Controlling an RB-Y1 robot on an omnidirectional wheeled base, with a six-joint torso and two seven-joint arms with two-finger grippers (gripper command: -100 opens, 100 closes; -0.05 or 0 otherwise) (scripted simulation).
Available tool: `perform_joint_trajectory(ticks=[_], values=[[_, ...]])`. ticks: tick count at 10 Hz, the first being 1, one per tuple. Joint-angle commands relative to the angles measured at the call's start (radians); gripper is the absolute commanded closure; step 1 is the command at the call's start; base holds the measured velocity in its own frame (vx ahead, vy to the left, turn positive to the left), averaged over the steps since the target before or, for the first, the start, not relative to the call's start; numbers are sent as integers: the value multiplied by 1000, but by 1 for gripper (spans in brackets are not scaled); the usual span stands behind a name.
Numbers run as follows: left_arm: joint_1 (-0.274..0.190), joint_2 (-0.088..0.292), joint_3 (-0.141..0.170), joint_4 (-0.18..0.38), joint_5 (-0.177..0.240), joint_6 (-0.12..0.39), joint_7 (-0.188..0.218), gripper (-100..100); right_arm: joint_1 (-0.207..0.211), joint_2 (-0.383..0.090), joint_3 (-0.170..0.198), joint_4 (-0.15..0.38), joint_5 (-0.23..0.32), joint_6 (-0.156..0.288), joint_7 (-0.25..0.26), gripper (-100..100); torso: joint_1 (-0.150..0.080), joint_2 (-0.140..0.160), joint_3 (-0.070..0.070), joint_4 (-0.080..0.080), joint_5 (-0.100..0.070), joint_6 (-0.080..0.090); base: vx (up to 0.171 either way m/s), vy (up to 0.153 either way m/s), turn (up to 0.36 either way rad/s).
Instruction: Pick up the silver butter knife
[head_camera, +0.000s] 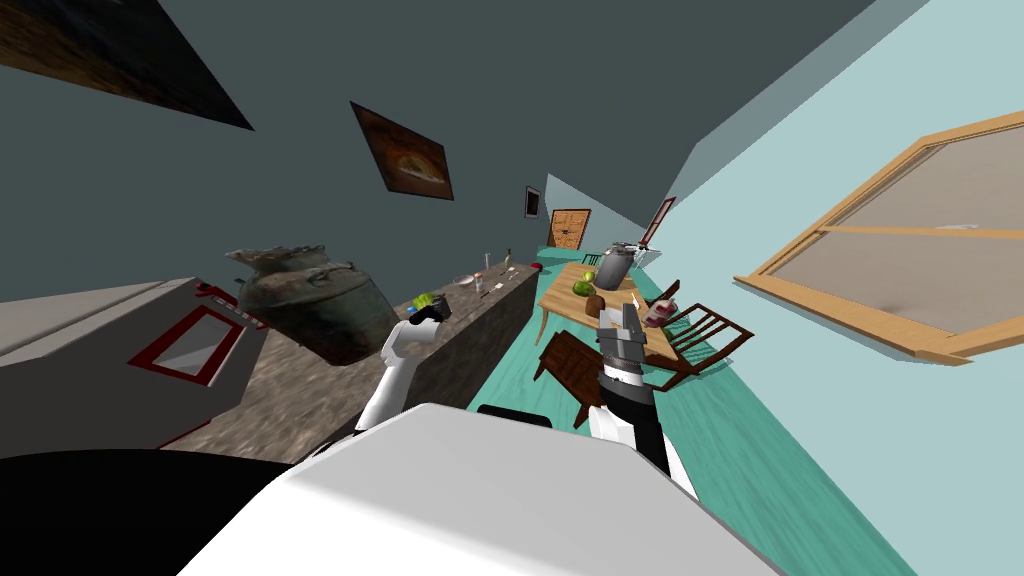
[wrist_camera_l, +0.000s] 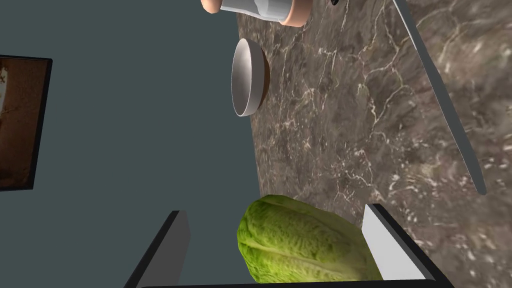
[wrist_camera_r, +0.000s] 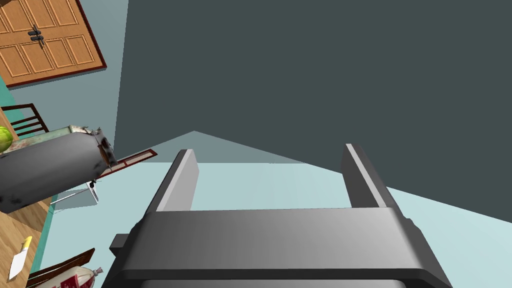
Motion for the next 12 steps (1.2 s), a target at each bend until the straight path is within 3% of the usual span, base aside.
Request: perform_joint_trajectory(ticks=[1, 2, 3, 5, 6, 8, 9, 11, 12], values=[[-35, 2, 19, 28, 5, 50, 23, -100, 0, 0, 0, 0, 0, 0, 0, 0, 0, 0, 0, 0, 0, 0, 23, -17, -56], [-35, 2, 19, 28, 5, 77, 23, -100, 0, 0, 0, 0, 0, 0, 0, 0, 0, -1, 0, 0, 0, 0, 27, -16, -38], [-68, 3, 38, 54, 9, 108, 44, -100, 0, 0, 0, 0, 0, 0, 0, 0, 0, -1, -1, 0, 0, 0, 38, -24, -57], [-68, 3, 38, 54, 9, 158, 44, -100, 0, 0, 0, 0, 0, 0, 0, 0, -1, -2, -1, 0, 0, 0, 29, -12, -7], [-99, 4, 57, 82, 13, 188, 64, -100, 0, 0, 0, 0, 0, 0, 0, 0, 0, -1, -1, 0, 0, 0, 35, -12, -38], [-99, 4, 57, 82, 13, 230, 64, -100, 0, 0, 0, 0, 0, 0, 0, 0, 0, -2, -1, 0, 0, 0, 33, -9, -11], [-129, 3, 76, 109, 17, 266, 82, -100, 0, 0, 0, 0, 0, 0, 0, 0, 0, -1, -1, 0, 0, 0, 48, -11, -23], [-129, 3, 76, 109, 17, 299, 82, -100, 0, 0, 0, 0, 0, 0, 0, 0, 0, -3, -2, -1, 0, 0, 39, -9, -8], [-158, 2, 96, 137, 20, 340, 99, -100, 0, 0, 0, 0, 0, 0, 0, 0, 0, -1, -1, 0, 0, 0, 44, -10, -16]])
